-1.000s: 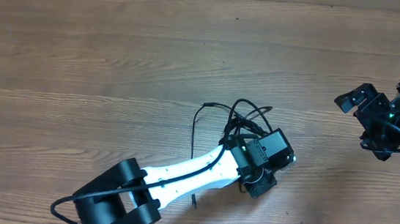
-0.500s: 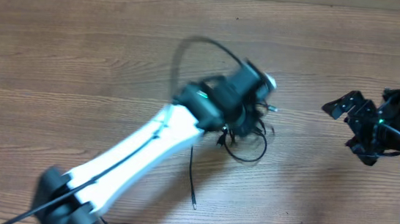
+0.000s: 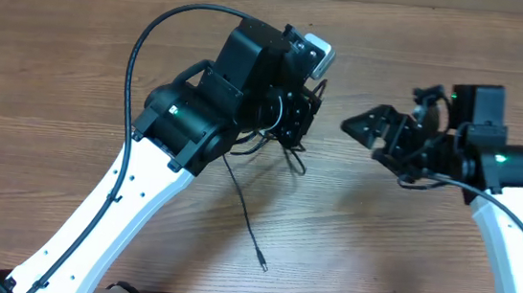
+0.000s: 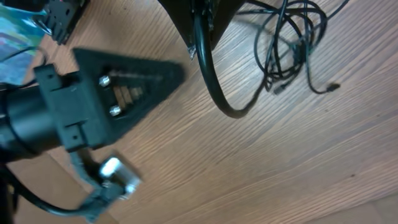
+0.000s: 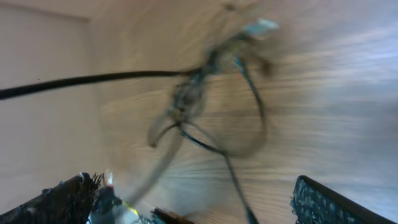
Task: Untangle cables
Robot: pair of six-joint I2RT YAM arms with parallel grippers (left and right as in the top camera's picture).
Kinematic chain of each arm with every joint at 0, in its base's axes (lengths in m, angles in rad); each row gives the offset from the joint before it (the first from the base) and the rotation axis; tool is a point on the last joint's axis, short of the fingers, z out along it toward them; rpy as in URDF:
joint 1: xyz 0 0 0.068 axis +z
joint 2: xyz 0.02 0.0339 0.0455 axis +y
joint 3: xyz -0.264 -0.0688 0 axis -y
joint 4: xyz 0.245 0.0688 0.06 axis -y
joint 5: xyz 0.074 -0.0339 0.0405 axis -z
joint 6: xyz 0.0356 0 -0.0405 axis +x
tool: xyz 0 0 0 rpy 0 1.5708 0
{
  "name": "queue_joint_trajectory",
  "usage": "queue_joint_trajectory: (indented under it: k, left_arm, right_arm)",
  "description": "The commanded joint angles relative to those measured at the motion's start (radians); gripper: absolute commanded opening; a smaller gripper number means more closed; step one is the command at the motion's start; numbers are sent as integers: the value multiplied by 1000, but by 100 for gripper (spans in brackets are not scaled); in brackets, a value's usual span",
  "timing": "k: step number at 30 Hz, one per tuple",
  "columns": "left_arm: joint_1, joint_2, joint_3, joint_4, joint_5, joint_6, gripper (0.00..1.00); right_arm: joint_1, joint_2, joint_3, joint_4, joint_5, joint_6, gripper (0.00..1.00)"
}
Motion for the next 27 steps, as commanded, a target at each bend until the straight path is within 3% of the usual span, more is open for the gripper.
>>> queue_joint_trajectory:
  k: [1, 7, 13, 16, 21, 27]
  left_arm:
    - [4, -34, 27, 25, 64, 47, 4]
    - [6, -92, 61, 95, 79, 47, 4]
    - [6, -174, 77, 142, 77, 43, 4]
    - [29, -224, 77, 145, -2, 43, 4]
    - [151, -311, 77, 137, -195, 43, 4]
    - [392, -350, 77, 119, -200, 22, 4]
  right_arm:
    - [62, 20, -2, 80, -22, 110, 100]
    - [148, 92, -2, 127, 114, 307, 100]
    - [216, 201, -2, 226, 177, 379, 100]
    - [228, 252, -2, 218, 289, 407, 100]
    - [211, 299, -2, 176, 462, 407, 100]
    - [158, 301, -2, 134, 657, 402, 100]
